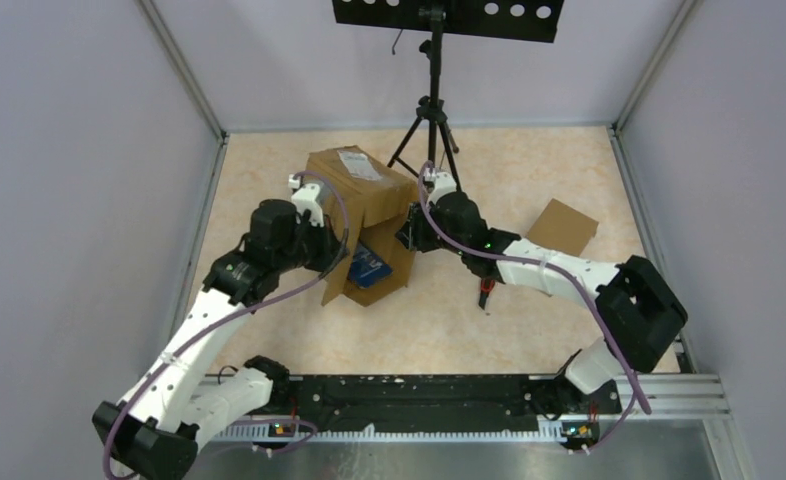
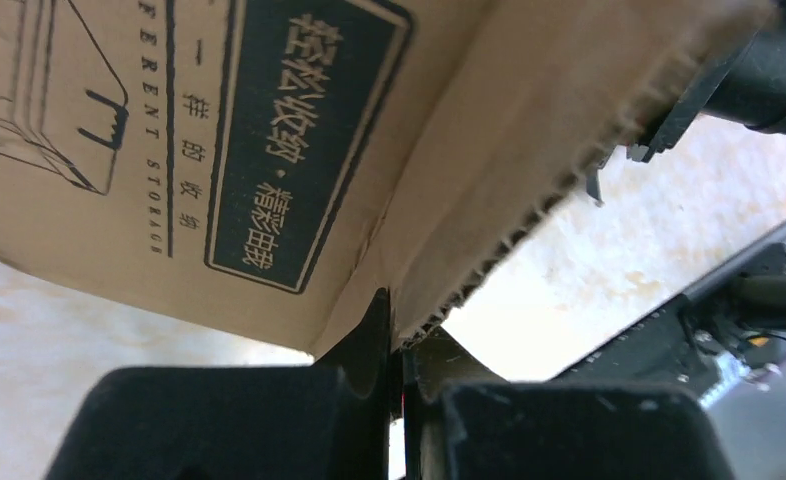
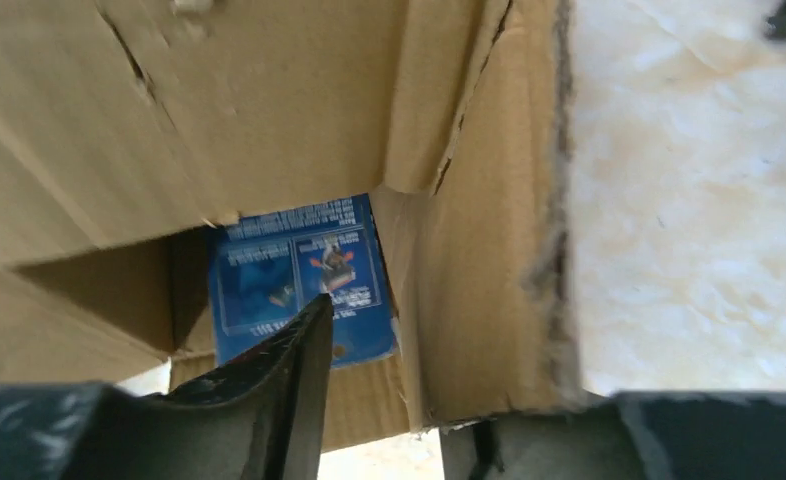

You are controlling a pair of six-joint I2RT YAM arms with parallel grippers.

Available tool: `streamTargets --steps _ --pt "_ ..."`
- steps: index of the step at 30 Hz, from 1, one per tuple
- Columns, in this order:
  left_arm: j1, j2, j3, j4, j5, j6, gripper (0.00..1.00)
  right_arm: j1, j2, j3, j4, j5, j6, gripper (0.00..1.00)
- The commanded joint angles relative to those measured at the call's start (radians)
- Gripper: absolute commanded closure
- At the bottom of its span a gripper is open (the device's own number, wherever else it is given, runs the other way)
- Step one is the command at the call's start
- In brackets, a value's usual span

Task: Unpack the express box
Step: Open the express box at the center of the board, then pick up the product from the express box.

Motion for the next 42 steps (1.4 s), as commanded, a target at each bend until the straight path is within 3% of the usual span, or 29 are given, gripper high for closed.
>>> streamTargets --steps 1,6,12,15,23,31,42 --pt "-0.034 0.073 -0.066 0.223 0.095 -0.237 1.0 -0.026 -0.091 -0.069 0.007 0.04 0.046 0.55" --pt "-0.037 0.132 -0.127 0.329 0.119 -0.342 1.0 -0.027 -0.348 -0.178 -0.09 0.214 0.067 0.49" --pt "-0.047 0.188 -0.09 0.333 0.101 -0.382 1.0 0.0 -0.543 -0.247 -0.059 0.158 0.058 0.48" --pt "-0.061 0.209 -0.067 0.327 0.092 -0.386 1.0 0.017 -0.493 -0.244 -0.034 0.115 0.089 0.5" --pt "-0.09 0.216 -0.081 0.335 0.07 -0.412 1.0 0.027 -0.287 -0.333 0.234 0.04 0.246 0.6" --pt "-0.101 0.201 -0.1 0.343 0.073 -0.422 1.0 0.01 -0.134 -0.402 0.438 0.035 0.402 0.62" --pt "-0.107 0.172 -0.133 0.358 0.076 -0.44 1.0 -0.011 -0.001 -0.433 0.528 0.061 0.511 0.6"
